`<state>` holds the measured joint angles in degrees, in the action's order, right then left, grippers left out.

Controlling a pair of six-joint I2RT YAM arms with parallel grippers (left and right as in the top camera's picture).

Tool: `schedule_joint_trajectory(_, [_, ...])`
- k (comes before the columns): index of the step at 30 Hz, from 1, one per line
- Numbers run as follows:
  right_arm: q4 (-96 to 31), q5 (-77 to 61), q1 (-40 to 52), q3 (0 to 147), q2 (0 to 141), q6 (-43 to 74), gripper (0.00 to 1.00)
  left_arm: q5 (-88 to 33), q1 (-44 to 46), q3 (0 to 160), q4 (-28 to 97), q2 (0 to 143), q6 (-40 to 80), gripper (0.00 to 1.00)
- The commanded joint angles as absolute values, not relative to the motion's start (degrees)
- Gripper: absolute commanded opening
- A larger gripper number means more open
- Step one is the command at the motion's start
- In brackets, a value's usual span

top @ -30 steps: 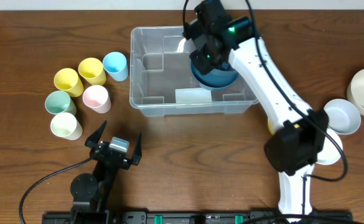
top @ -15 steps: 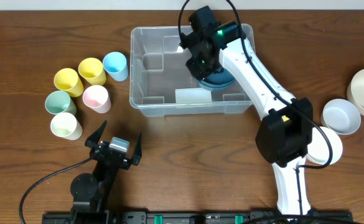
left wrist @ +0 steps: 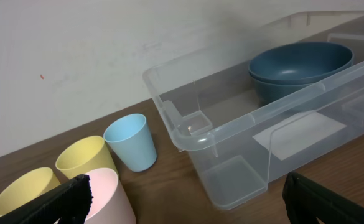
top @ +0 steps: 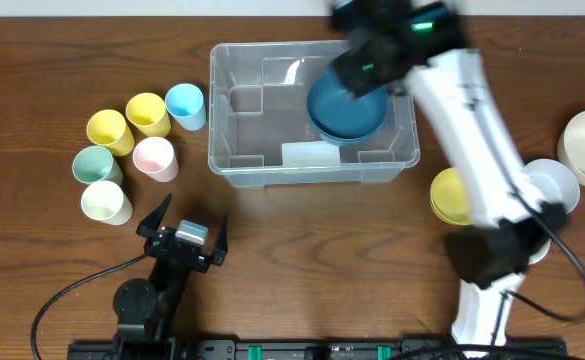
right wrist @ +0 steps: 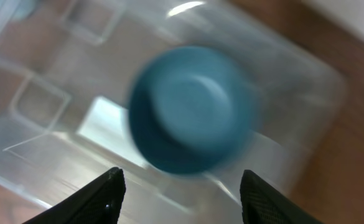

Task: Pack container
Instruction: 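Carry the blue bowl into the container and stack it on the first, then move the right gripper to the cream bowl and grasp its rim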

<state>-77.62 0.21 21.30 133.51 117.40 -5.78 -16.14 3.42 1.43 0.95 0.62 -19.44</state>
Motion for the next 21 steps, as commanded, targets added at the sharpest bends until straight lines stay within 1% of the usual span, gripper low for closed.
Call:
schedule_joint_trajectory(1, [-80.4,5.9,12.1,135.0,112.2,2.2,0.62,-16.7,3.1,0.2,2.7,0.3,-19.0,0.98])
schedule_joint_trajectory(7, [-85.2,5.7,-6.1,134.1,111.9,13.4,0.66,-16.7,3.1,0.2,2.7,0.3,-19.0,0.98])
schedule_joint_trajectory(11, [-84.6,4.5,-15.2,129.6,113.7,14.8,0.67,-16.7,3.1,0.2,2.7,0.3,-19.0,0.98])
schedule_joint_trajectory(16, [-78.8,4.4,-21.5,120.7,115.4,14.3,0.68,-16.7,3.1,0.2,2.7,0.3,-19.0,0.98])
schedule_joint_trajectory(21, [-72.0,4.3,-24.9,112.0,115.5,13.2,0.68,-16.7,3.1,0.2,2.7,0.3,-19.0,0.98])
